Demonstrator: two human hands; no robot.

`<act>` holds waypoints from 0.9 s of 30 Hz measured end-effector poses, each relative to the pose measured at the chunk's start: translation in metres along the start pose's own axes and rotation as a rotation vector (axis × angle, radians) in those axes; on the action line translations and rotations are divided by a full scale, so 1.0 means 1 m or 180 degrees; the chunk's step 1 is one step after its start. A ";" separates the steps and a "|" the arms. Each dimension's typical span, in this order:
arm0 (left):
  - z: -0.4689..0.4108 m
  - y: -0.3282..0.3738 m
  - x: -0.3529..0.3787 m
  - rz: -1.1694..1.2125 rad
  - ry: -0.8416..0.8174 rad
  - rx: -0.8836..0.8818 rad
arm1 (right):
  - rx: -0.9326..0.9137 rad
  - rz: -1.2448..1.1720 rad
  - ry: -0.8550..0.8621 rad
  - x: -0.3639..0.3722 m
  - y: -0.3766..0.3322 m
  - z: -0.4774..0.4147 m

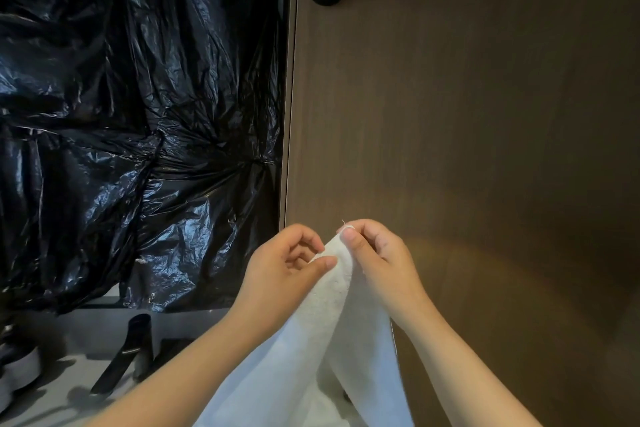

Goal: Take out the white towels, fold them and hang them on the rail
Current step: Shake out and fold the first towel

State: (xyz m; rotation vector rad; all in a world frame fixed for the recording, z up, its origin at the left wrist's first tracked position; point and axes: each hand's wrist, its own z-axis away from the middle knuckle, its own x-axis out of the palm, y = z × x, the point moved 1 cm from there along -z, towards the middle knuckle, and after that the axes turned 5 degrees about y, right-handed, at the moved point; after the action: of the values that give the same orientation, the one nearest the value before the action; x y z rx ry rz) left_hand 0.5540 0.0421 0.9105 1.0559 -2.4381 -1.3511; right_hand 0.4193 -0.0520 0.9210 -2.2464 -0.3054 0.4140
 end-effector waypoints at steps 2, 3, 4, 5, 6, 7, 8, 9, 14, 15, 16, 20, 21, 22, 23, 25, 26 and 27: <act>0.001 0.000 -0.001 -0.0022 -0.0020 0.0036 | -0.0012 0.0046 0.0087 0.001 0.000 -0.001; 0.001 -0.001 -0.001 -0.0071 -0.0039 0.0044 | -0.0022 0.0060 0.0127 0.000 0.000 -0.001; 0.001 -0.002 -0.003 -0.0144 -0.0076 0.0049 | -0.0038 0.0073 0.0163 0.000 0.001 -0.002; 0.002 -0.003 -0.005 -0.0243 -0.0128 0.0061 | -0.0066 0.0089 0.0204 -0.002 0.000 -0.003; 0.002 -0.005 -0.006 -0.0359 -0.0185 0.0082 | -0.0105 0.0107 0.0256 -0.004 0.000 -0.004; 0.002 -0.008 -0.008 -0.0471 -0.0237 0.0101 | -0.0148 0.0124 0.0322 -0.007 -0.001 -0.007; 0.003 -0.010 -0.010 -0.0554 -0.0278 0.0100 | -0.0181 0.0137 0.0394 -0.010 -0.002 -0.009; 0.003 -0.012 -0.012 -0.0594 -0.0306 0.0076 | -0.0192 0.0147 0.0464 -0.013 -0.003 -0.013; 0.002 -0.020 -0.020 -0.0738 -0.0463 0.0023 | -0.0265 0.0261 0.0689 -0.030 -0.012 -0.032; 0.002 -0.021 -0.021 -0.0773 -0.0489 0.0027 | -0.0302 0.0303 0.0734 -0.033 -0.015 -0.036; 0.002 -0.023 -0.022 -0.0807 -0.0494 0.0037 | -0.0343 0.0351 0.0791 -0.036 -0.017 -0.039; 0.002 -0.032 -0.027 -0.0992 -0.0544 0.0115 | -0.0477 0.0524 0.1045 -0.050 -0.025 -0.053; 0.002 -0.035 -0.029 -0.1028 -0.0593 0.0128 | -0.0495 0.0568 0.1090 -0.053 -0.026 -0.055; 0.001 -0.039 -0.031 -0.1080 -0.0646 0.0134 | -0.0512 0.0614 0.1134 -0.056 -0.027 -0.058; 0.000 -0.043 -0.032 -0.1158 -0.0694 0.0137 | -0.0531 0.0658 0.1184 -0.059 -0.027 -0.060; -0.003 -0.054 -0.037 -0.1352 -0.0733 0.0120 | -0.0561 0.0729 0.1285 -0.064 -0.027 -0.064; -0.005 -0.060 -0.040 -0.1468 -0.0736 0.0088 | -0.0553 0.0753 0.1331 -0.066 -0.026 -0.066; -0.007 -0.066 -0.044 -0.1608 -0.0741 0.0057 | -0.0535 0.0774 0.1374 -0.070 -0.026 -0.068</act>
State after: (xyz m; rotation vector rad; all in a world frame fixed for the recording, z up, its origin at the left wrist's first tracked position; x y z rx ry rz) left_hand 0.6228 0.0437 0.8704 1.6895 -2.4374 -1.6766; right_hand 0.3799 -0.1062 0.9959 -2.4747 0.1659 0.0192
